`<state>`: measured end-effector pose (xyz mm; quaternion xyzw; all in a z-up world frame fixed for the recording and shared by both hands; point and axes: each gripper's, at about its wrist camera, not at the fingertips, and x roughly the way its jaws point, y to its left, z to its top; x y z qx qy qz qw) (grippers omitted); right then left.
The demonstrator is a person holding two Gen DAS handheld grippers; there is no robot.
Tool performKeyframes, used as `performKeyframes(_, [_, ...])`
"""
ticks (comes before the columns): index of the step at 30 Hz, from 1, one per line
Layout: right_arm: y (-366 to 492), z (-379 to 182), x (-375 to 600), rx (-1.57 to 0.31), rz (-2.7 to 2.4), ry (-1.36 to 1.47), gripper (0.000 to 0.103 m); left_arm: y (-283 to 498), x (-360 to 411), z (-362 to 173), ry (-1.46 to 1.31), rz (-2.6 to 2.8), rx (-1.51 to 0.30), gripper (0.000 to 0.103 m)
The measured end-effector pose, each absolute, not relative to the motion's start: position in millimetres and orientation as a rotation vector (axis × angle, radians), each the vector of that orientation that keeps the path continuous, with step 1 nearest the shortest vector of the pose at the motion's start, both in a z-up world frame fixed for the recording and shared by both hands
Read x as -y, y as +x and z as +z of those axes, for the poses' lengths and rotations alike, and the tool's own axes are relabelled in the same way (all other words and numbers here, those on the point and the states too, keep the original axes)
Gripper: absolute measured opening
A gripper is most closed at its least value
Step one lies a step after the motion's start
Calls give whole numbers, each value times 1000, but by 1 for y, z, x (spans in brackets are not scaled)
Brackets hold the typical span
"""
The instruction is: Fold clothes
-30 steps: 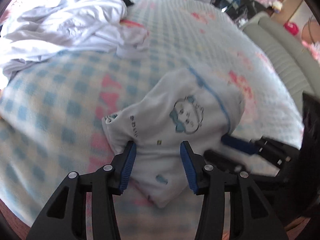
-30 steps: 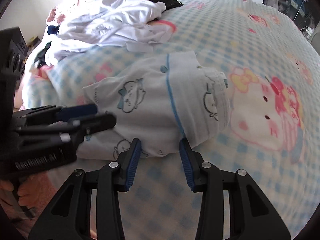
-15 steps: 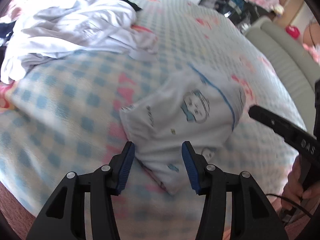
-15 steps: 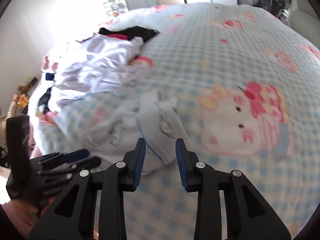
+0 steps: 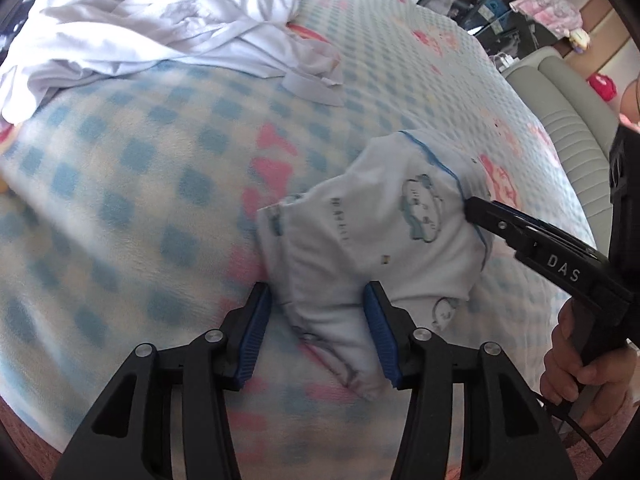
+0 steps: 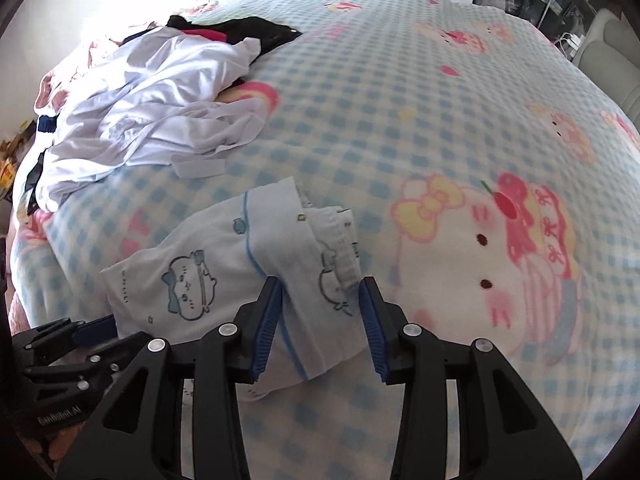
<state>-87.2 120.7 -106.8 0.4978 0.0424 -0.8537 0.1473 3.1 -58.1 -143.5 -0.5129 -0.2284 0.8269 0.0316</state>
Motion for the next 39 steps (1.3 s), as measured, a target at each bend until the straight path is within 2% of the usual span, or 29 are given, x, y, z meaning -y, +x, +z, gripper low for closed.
performKeyframes(4, [-100, -105, -150, 76, -2455, 1470, 41, 6, 65, -146, -1577, 2513, 722, 46])
performKeyframes(6, [-101, -100, -153, 92, -2390, 1460, 41, 8, 70, -145, -1552, 2484, 777, 46])
performKeyframes(12, [-73, -86, -145, 19, -2330, 1366, 42, 14, 83, -141, -1483, 2402, 918, 48])
performKeyframes(23, [-49, -147, -116, -11, -2156, 1537, 42, 14, 74, -147, -1532, 2382, 824, 50])
performKeyframes(32, [-60, -114, -148, -2, -2352, 1482, 44, 21, 74, -152, -1582, 2394, 740, 52])
performKeyframes(36, [-47, -93, -144, -90, -2388, 1386, 43, 23, 90, -149, -1544, 2372, 835, 52])
performKeyframes(39, [-51, -82, -152, 35, -2353, 1358, 44, 24, 105, -147, -1509, 2350, 918, 52])
